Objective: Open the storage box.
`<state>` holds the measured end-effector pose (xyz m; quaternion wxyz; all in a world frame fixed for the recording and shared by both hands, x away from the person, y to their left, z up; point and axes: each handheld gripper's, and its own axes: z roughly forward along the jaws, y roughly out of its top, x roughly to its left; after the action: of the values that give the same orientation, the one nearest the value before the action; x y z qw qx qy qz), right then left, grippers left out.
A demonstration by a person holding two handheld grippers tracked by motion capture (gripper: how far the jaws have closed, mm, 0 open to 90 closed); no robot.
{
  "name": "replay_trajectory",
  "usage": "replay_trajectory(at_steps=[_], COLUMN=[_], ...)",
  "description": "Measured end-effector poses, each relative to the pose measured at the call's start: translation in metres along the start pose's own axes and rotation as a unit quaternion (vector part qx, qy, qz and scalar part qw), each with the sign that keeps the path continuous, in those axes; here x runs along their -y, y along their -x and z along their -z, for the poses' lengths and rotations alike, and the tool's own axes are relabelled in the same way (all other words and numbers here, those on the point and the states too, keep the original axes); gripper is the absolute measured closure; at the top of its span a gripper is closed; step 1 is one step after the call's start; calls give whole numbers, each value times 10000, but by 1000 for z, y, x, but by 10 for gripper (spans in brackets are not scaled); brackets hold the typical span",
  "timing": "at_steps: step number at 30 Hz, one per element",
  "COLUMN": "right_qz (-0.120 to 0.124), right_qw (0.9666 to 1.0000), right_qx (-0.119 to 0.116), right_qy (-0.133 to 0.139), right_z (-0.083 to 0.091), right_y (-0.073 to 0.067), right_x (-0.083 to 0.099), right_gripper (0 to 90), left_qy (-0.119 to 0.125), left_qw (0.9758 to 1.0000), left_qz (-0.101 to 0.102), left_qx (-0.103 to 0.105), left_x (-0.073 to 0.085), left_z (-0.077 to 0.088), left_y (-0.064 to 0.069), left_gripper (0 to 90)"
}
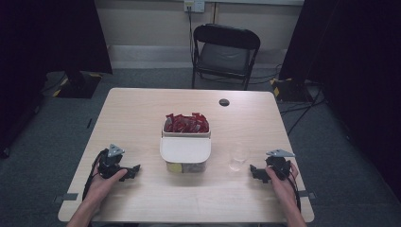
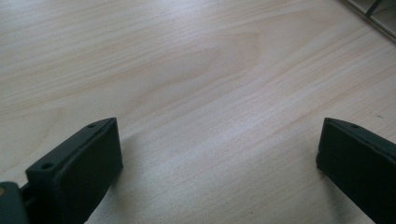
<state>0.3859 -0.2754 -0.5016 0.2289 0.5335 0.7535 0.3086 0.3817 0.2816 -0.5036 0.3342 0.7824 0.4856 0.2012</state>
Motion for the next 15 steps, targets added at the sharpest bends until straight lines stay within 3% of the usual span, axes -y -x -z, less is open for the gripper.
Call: replay_trajectory(at_steps=[10, 15], right_qz=[1, 3], right_qw=[10000, 10000], right_qx=[1, -5], right_qy=[1, 5], right_z=[0, 0], right_y=[0, 0], right_x=[0, 0], right_gripper=[0, 0], left_qy=[-73, -47], left_qw=[9999, 9997], left_qz=[57, 149], left_qx=[-90, -178], left_x=[-2, -4], left_z=[2, 4], left_y=[3, 1], left_gripper=[36, 159])
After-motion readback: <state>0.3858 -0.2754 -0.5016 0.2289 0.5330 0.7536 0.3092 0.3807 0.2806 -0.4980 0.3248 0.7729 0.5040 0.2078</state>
